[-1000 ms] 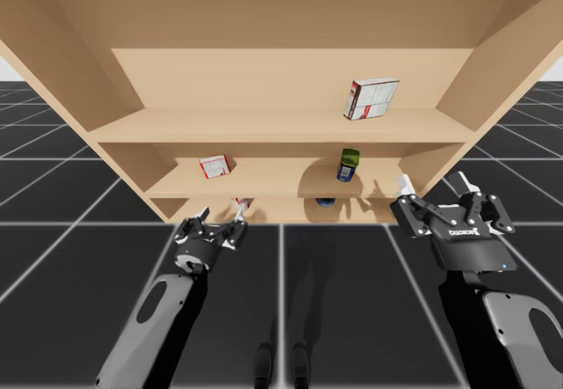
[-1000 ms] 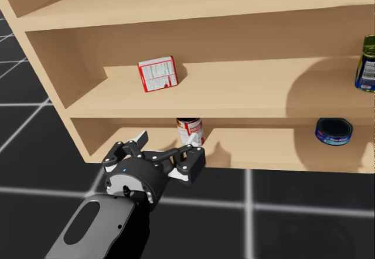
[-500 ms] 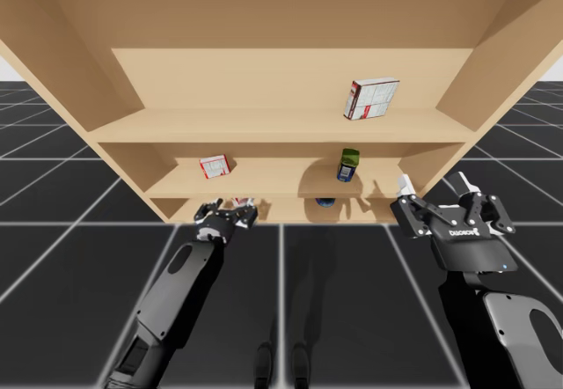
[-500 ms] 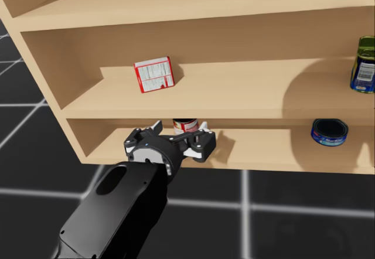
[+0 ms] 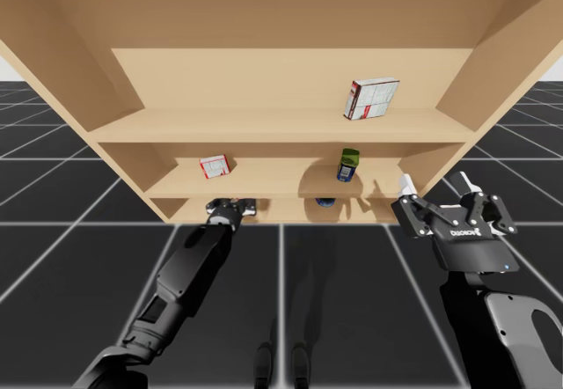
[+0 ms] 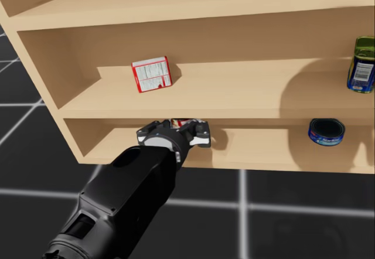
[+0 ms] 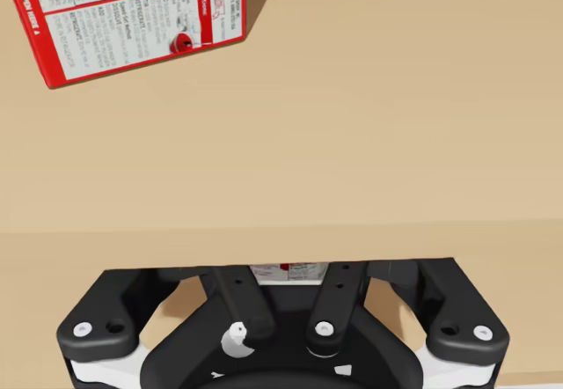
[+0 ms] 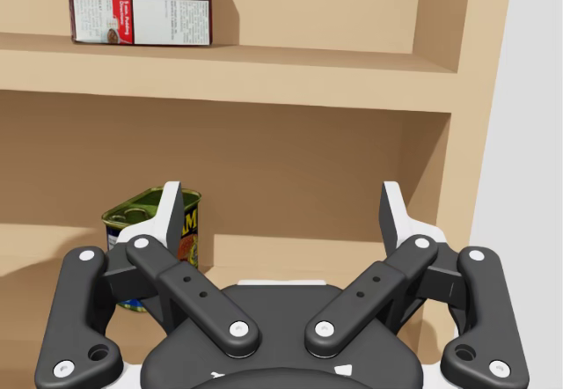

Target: Retrieve the soup can from the shelves.

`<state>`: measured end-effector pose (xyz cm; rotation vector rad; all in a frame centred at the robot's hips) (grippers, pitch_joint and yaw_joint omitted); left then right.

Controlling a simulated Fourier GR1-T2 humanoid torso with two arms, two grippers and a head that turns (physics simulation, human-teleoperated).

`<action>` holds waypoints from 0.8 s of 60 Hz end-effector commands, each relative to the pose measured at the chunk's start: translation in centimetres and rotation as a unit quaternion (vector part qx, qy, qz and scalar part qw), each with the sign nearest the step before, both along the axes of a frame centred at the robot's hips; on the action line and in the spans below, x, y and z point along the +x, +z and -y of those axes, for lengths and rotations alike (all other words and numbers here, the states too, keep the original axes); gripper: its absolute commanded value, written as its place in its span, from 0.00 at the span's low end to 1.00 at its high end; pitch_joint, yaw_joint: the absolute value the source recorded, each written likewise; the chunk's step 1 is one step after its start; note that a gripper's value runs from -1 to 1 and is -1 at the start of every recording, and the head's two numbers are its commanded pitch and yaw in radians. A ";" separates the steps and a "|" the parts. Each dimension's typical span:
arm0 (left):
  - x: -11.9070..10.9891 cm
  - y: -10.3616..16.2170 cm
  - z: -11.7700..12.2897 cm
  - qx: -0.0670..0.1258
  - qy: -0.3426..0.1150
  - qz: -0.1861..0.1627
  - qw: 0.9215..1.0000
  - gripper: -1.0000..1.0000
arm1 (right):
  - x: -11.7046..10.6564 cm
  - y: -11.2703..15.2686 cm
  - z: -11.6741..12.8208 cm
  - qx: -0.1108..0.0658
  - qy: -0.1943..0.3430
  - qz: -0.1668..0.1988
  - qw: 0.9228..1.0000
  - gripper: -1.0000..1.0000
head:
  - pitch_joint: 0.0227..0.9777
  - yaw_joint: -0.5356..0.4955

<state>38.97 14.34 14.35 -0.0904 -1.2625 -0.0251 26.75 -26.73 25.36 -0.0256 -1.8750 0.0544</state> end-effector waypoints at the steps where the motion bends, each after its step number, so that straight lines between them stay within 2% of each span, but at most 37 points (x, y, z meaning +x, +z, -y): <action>1: 0.0 -0.9 0.0 -0.002 -0.008 -0.013 1.000 0.97 | 0.0 0.0 0.0 0.000 0.000 0.000 1.000 0.00 | 0.70 0.71; 9: -0.5 -0.6 0.0 -0.004 -0.013 -0.014 1.000 0.98 | 0.0 0.0 0.0 0.000 0.000 0.000 1.000 0.00 | 0.70 0.71; 20: -2.4 0.2 -0.7 -0.002 -0.012 -0.013 1.000 0.98 | -0.1 0.0 0.1 0.000 -0.002 0.000 1.000 0.00 | 0.70 0.71; 25: -3.6 0.6 -1.4 0.002 -0.014 -0.011 1.000 0.98 | -0.1 0.0 0.2 0.000 -0.003 0.000 1.000 0.00 | 0.70 0.71; 35: -6.7 1.4 -2.9 -0.007 -0.025 -0.013 1.000 0.97 | -0.1 -0.1 0.1 -0.002 -0.004 -0.001 1.000 0.00 | 0.70 0.71; 48: -11.0 2.3 -4.6 -0.002 -0.041 -0.007 0.999 0.97 | -0.2 -0.1 0.1 -0.003 -0.005 -0.001 1.000 0.00 | 0.70 0.71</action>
